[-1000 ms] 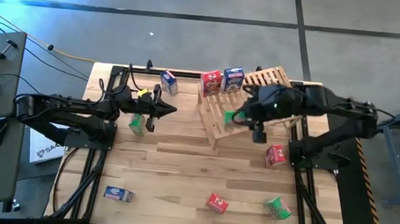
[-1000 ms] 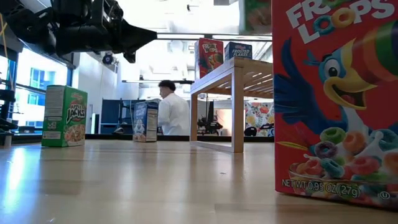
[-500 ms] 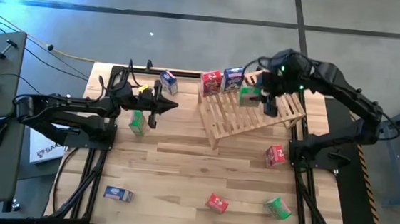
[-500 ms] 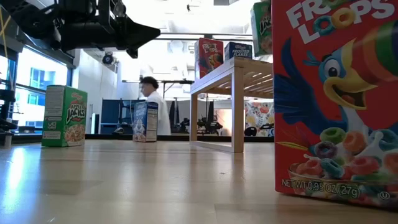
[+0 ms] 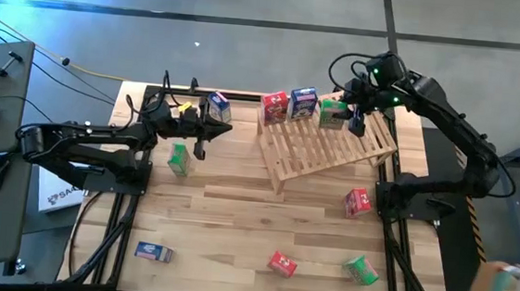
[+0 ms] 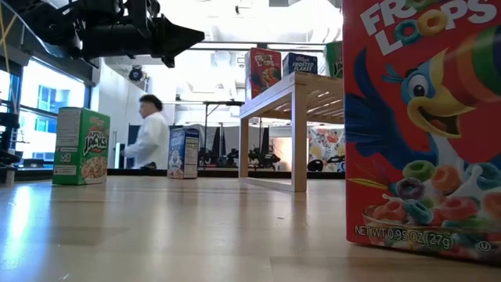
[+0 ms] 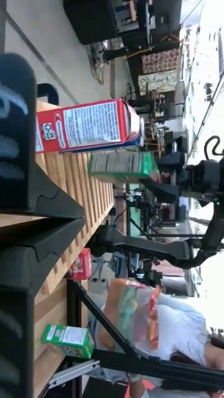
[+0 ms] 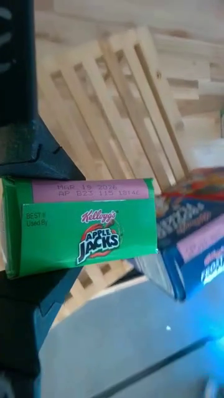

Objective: Stack cereal on shelf
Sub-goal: Put the bottom left green cereal box on the shelf

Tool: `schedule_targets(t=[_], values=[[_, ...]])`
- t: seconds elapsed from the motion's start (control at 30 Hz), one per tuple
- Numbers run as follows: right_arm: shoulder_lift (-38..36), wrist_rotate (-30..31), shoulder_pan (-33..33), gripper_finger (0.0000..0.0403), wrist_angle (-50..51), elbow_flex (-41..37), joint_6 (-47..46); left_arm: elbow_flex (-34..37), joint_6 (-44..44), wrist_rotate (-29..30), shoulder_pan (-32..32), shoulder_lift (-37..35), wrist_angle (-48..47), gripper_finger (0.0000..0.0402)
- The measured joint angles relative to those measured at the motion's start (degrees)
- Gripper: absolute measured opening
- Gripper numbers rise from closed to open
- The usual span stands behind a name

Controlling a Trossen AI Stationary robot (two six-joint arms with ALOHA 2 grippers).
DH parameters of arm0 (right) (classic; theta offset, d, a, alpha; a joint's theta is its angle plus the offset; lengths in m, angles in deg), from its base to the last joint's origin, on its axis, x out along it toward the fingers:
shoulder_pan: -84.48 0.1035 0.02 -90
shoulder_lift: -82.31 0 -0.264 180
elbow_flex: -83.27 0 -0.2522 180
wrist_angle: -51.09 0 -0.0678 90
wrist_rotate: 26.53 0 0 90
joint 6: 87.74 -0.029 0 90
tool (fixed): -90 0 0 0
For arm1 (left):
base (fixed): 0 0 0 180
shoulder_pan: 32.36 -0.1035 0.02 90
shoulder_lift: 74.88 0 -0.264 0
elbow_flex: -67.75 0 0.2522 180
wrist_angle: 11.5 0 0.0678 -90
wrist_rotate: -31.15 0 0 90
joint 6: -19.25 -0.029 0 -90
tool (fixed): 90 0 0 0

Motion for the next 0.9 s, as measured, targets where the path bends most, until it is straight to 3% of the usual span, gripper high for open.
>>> schedule_targets(t=[0.5,0.9], values=[[1.08,-5.66,-6.47,0.0154,-5.09,-2.80,4.03,-0.03,-1.80,1.55,-0.87,0.00,0.08,0.0000],[1.32,-0.12,-5.32,0.0175,-8.23,-4.19,0.39,-0.03,-1.54,1.61,-0.87,0.00,0.37,0.0000]])
